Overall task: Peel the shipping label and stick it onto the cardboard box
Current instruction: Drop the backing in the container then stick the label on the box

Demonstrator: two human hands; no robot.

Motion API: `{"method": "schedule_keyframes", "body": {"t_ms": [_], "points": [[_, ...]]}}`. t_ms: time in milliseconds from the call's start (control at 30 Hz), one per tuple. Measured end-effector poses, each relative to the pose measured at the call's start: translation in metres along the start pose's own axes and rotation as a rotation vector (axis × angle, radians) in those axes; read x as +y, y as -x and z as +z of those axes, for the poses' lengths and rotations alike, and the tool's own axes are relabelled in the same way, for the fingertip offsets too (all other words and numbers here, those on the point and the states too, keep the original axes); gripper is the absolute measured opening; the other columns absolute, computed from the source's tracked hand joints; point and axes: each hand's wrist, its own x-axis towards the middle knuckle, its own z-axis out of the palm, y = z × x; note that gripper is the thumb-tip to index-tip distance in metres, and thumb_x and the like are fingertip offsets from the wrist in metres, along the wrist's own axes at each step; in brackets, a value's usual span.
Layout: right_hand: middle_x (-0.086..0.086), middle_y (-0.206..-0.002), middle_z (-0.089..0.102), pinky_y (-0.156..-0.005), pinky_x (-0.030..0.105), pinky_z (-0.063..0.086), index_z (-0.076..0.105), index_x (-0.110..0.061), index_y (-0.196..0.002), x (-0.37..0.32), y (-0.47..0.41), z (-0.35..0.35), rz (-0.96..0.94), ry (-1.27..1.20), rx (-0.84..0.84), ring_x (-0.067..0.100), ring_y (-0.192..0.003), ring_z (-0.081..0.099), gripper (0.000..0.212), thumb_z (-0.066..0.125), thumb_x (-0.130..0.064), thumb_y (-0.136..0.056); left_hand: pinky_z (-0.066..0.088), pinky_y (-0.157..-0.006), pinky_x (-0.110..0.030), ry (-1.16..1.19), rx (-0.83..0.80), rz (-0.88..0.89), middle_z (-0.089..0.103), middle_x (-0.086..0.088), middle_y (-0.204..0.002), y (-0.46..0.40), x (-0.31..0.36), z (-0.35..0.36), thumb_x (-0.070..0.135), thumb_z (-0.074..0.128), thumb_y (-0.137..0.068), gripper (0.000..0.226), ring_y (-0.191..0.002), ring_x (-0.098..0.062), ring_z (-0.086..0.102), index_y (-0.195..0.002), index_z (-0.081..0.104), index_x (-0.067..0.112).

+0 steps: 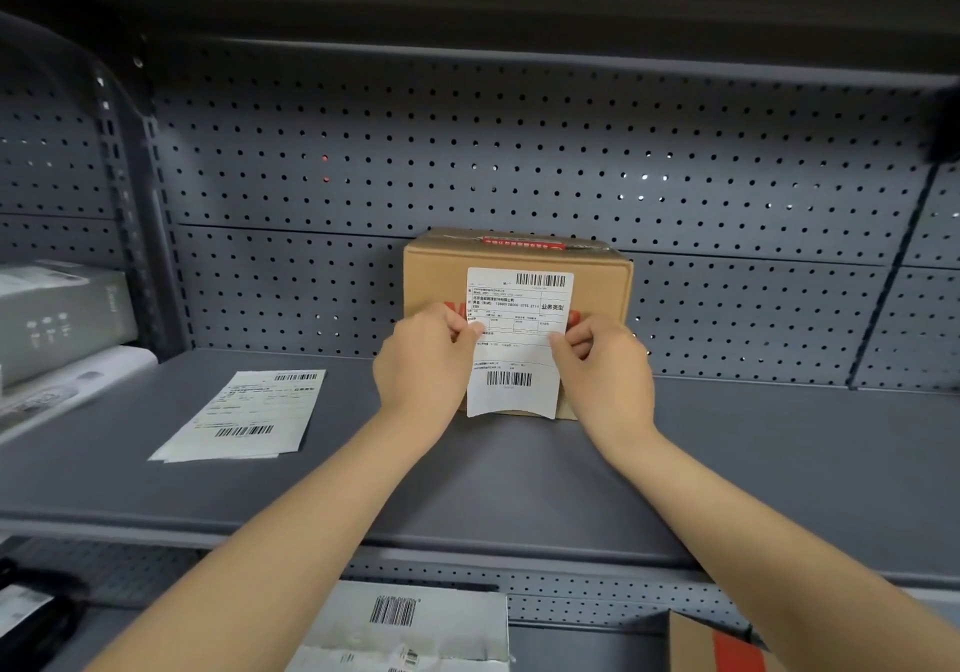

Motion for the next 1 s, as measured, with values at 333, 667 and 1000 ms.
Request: {"method": "schedule_keyframes", "body": {"t_ms": [333, 667, 1000], "points": [[-0.002, -0.073, 0.057, -0.063, 0.031, 0.041, 0.054, -0.012, -0.07, 0.003, 0.003, -0.016, -0.218, 0.064, -0.096, 0.018, -0.069, 0.053, 0.019, 0.061, -0.025, -0.083, 0.037, -0.059, -0.028, -0.221, 0.016, 0.356, 0.059, 0.006, -0.075, 0.005, -0.01, -0.017, 0.039, 0.059, -0.086, 0.023, -0.072, -0.02, 0.056, -0.078, 0.057, 0.018], [0.0, -0.146, 0.047, -0.108, 0.047, 0.022, 0.048, -0.014, -0.137, 0.025, 0.0, -0.026, -0.915, 0.978, -0.286, 0.025, -0.132, 0.047, 0.061, 0.031, -0.013, -0.078, -0.006, -0.114, -0.05, -1.028, -0.321, 0.919, -0.019, 0.004, -0.159, 0.008, -0.033, -0.022, 0.021, 0.034, -0.096, 0.071, -0.147, -0.019, -0.009, -0.149, -0.014, 0.019], [0.004, -0.138, 0.056, -0.107, 0.046, 0.02, 0.054, -0.012, -0.13, 0.02, 0.005, -0.037, -0.895, 0.946, -0.203, 0.025, -0.127, 0.052, 0.057, 0.039, -0.012, -0.075, 0.012, -0.111, -0.05, -0.985, -0.174, 0.971, 0.046, -0.007, -0.146, 0.013, -0.025, -0.028, 0.015, 0.046, -0.076, 0.06, -0.135, -0.022, 0.042, -0.136, 0.049, 0.011]]}}
